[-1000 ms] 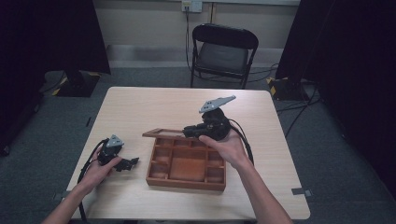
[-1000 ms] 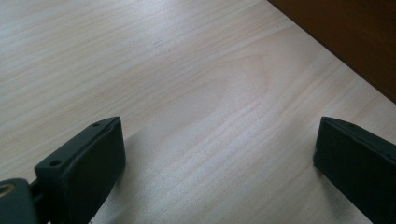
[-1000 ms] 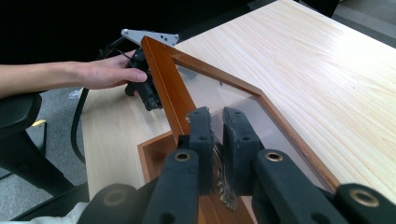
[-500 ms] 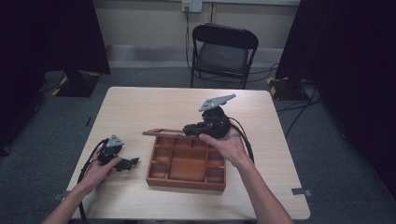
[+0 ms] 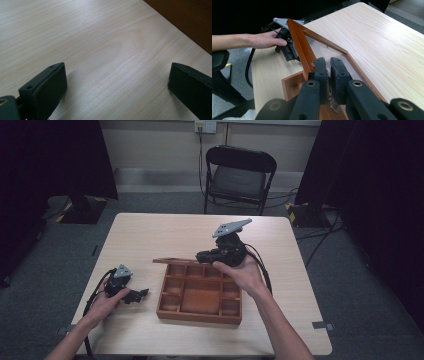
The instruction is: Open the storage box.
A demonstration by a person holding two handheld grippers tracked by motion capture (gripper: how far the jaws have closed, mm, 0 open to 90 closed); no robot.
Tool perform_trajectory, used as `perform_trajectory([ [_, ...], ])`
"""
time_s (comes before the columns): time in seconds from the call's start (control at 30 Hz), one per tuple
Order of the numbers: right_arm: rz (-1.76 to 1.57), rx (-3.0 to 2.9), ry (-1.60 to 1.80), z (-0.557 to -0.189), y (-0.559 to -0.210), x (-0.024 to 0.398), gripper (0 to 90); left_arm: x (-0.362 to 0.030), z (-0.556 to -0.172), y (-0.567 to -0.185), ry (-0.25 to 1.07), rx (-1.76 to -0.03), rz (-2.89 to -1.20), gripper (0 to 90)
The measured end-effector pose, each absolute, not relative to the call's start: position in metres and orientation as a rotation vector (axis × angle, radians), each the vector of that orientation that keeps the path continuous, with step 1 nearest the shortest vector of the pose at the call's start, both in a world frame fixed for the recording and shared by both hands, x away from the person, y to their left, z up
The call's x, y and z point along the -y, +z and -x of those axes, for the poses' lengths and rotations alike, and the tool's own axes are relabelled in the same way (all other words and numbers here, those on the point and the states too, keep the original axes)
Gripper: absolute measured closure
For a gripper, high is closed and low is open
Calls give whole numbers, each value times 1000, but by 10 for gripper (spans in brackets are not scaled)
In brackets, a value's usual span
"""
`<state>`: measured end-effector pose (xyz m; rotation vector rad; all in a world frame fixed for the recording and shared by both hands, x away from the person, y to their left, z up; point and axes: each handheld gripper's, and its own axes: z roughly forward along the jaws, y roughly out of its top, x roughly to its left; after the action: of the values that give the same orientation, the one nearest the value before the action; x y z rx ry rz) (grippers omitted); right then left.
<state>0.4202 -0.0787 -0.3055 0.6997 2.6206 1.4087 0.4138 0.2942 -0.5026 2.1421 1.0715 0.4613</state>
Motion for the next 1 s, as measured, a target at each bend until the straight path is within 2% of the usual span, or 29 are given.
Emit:
perform_trajectory([
  [1.0,-724,-2552,1446,-420,-307,81,834,-294,-414,-502,465,-1071,-2143,17],
])
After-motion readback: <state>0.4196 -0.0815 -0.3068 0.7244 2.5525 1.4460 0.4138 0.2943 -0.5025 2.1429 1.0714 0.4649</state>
